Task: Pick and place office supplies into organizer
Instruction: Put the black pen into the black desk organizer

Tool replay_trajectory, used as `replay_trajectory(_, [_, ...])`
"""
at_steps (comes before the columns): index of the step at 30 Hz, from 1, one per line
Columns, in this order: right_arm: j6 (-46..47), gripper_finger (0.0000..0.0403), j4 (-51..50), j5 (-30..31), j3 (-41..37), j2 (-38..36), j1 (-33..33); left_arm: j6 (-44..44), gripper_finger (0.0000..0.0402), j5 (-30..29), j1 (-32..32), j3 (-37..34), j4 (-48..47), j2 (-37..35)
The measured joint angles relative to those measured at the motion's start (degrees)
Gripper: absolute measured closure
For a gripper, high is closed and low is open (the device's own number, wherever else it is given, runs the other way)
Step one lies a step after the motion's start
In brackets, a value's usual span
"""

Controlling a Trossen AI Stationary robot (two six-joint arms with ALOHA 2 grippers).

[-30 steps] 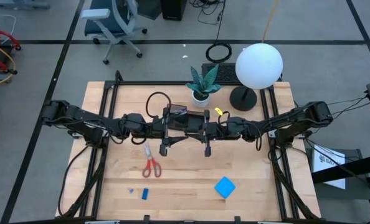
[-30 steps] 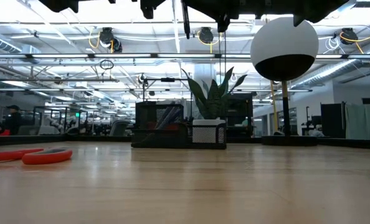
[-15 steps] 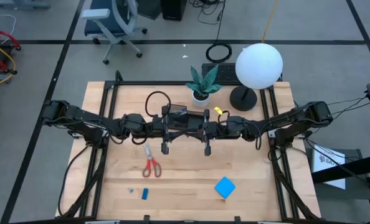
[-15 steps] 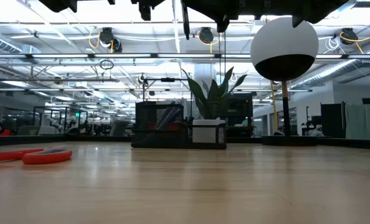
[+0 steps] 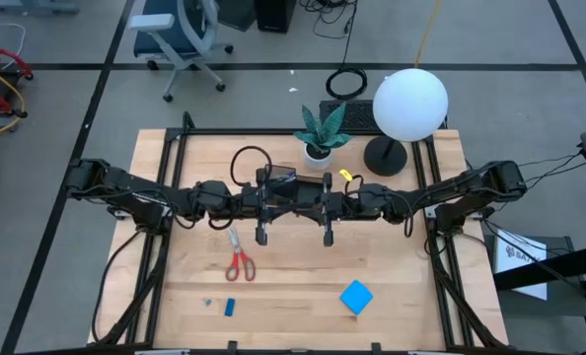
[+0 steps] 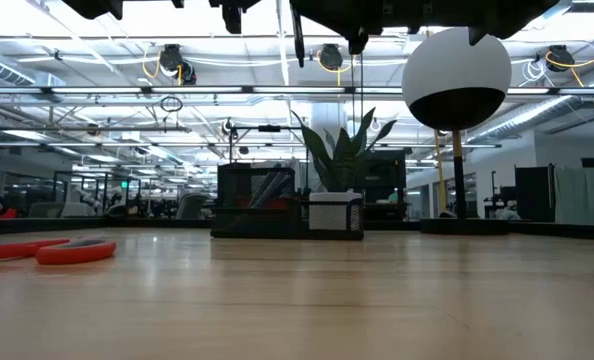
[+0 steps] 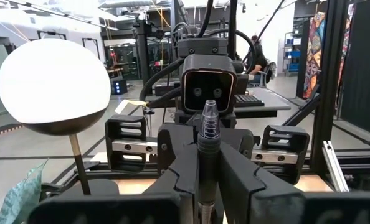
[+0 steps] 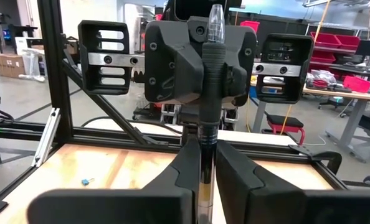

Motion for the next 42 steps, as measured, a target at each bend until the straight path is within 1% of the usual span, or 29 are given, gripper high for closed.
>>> replay_trajectory(9, [-0.4,0.0369,-1.1,-0.2,0.0,-0.8,0.0,-2.9,0.0361,-0.2,-0.2,0.1,-0.6,0.0])
replay_trajectory(14, [-0.5,0.0368,-4.8,-0.4,0.0,-3.4,0.1,-4.3,0.0361,0.8,-0.1,0.1,-1.5,-0.7])
replay_trajectory(19, [-0.7,0.0368,-8.7,-0.2,0.0,-6.4,0.2,-4.5,0.0361,0.7,0.0,0.1,-5.0,-2.3])
replay_trajectory(21, [-0.8,0.0368,-10.1,1.3,0.0,-7.8,0.2,-4.5,0.0361,0.3,0.3,-0.2,-8.3,-3.1])
replay_trajectory(24, [-1.5,0.0368,-13.7,4.5,0.1,-9.2,0.2,-4.4,0.0361,-0.9,1.1,-0.1,-9.9,-3.8])
replay_trajectory(31, [-3.0,0.0368,-18.3,10.1,0.0,-10.1,0.2,-7.4,0.0361,-1.2,4.5,-0.1,-16.3,-5.0])
replay_trajectory(36, [-4.5,0.0369,-18.5,10.5,0.0,-10.1,0.2,-9.3,0.0361,-0.2,6.2,-0.1,-18.7,-5.2])
replay_trajectory(40, [-8.7,0.0371,-19.2,10.5,0.0,-10.1,0.9,-11.5,0.0361,2.7,6.9,-0.1,-19.0,-5.2])
replay_trajectory(42, [-11.5,0.0371,-19.9,10.6,0.0,-10.1,1.4,-12.1,0.0361,3.2,6.8,-0.1,-19.5,-5.2])
